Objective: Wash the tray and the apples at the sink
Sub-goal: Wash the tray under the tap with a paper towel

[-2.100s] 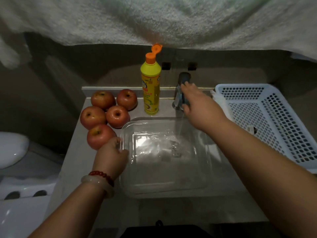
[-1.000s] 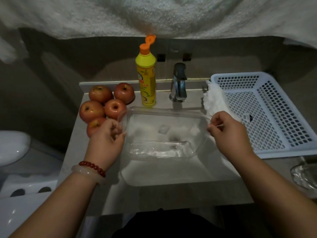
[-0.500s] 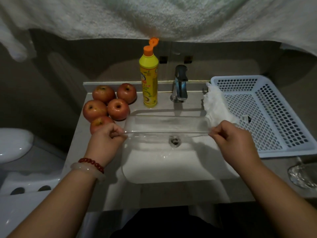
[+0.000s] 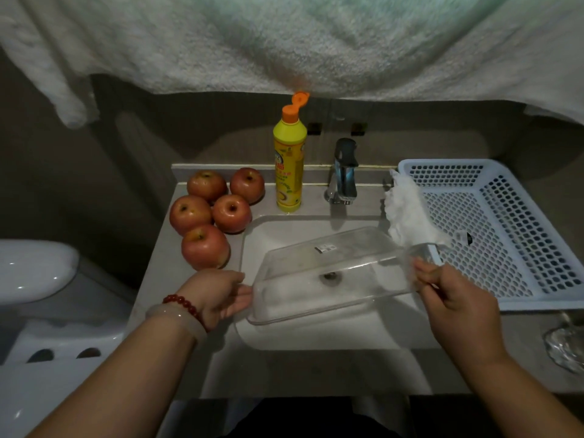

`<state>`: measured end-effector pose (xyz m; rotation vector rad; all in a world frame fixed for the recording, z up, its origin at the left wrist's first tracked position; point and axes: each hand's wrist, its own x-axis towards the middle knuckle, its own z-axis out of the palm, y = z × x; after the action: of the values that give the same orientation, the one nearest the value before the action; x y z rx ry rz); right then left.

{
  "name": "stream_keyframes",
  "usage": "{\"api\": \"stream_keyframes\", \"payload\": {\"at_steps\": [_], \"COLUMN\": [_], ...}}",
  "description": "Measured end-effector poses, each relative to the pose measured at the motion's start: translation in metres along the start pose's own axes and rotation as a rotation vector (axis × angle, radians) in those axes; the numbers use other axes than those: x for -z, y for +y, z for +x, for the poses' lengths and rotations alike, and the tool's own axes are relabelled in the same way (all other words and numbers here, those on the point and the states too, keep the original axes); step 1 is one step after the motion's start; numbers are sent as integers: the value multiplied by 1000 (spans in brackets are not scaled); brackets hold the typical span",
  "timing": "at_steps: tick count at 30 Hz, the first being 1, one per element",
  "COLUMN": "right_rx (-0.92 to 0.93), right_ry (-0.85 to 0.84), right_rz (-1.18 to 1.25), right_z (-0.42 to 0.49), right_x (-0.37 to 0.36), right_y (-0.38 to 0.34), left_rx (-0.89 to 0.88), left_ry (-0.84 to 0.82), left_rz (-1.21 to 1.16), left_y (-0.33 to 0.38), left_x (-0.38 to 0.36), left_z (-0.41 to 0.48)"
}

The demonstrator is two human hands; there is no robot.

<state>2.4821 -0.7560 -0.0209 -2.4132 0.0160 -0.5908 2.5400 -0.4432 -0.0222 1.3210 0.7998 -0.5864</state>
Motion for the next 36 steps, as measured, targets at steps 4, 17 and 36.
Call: {"api": "stream_keyframes", "payload": {"at_steps": [4, 17, 36], "right_rx": [38, 125, -274], "right_ry": [26, -556, -369], "right_rz": [29, -43, 121], "right_z": [-2, 28, 206], "right_x": [3, 16, -134], "right_y": [0, 18, -145], "left_rx": [90, -182, -259], "left_ry": [-104, -41, 129], "left_rz": [-115, -259, -188], "left_y": [3, -1, -7], "left_x": [1, -2, -5], "left_z": [3, 9, 11]}}
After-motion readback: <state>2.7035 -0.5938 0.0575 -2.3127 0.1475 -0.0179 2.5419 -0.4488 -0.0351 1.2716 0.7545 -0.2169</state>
